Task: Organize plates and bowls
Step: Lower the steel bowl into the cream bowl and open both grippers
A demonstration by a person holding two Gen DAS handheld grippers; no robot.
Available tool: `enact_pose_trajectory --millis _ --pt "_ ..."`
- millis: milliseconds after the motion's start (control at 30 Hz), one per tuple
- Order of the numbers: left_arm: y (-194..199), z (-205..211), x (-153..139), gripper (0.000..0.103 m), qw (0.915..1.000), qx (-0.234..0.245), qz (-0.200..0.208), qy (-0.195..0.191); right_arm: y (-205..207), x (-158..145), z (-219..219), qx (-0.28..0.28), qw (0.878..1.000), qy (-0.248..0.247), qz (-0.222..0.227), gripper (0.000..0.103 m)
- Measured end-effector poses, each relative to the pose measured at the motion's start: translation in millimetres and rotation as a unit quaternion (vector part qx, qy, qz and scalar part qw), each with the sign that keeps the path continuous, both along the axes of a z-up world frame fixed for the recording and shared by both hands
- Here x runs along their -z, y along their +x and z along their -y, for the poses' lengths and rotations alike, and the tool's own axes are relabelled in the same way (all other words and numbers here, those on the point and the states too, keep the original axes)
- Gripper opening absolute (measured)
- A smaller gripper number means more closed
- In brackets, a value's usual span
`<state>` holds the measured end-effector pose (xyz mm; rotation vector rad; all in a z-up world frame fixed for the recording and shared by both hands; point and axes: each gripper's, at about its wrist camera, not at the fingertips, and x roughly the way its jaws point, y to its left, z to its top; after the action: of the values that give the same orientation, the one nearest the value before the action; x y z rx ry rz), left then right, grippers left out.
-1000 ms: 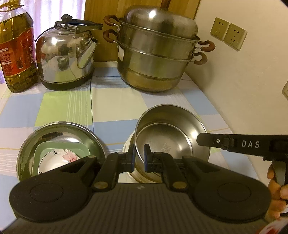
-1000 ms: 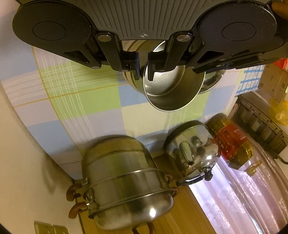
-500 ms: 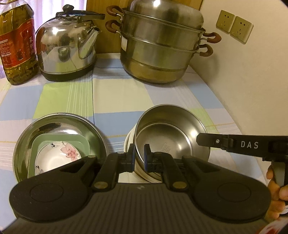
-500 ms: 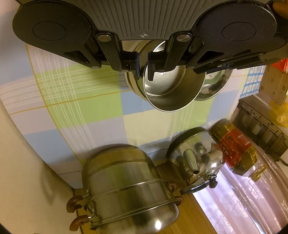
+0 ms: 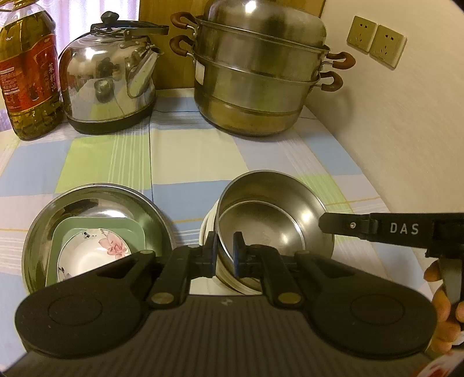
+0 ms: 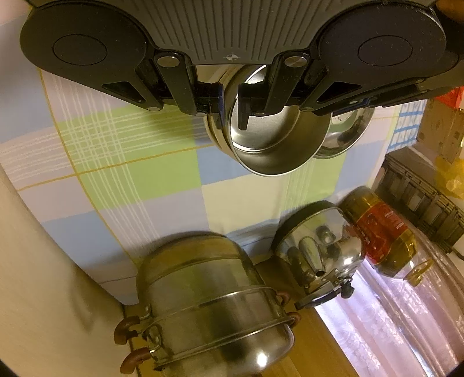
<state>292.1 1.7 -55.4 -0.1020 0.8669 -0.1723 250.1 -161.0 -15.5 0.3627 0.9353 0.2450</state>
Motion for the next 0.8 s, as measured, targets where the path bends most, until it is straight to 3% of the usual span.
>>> enact_pose_trajectory --millis 300,333,800 --pt "-6 0 -2 0.007 0.9999 -0.001 0.011 0.006 -14 -2 -6 -0.019 0.999 -0.026 0.030 0.007" --pt "-6 0 -1 0.007 0.9999 -0.002 0.009 0.006 -14 -1 -7 -0.019 0.999 -0.026 0.030 0.004" --pt "-1 0 6 0.007 0.9999 -0.013 -0.010 0.001 -10 9 -3 -0.014 1.000 -0.021 0.017 0.003"
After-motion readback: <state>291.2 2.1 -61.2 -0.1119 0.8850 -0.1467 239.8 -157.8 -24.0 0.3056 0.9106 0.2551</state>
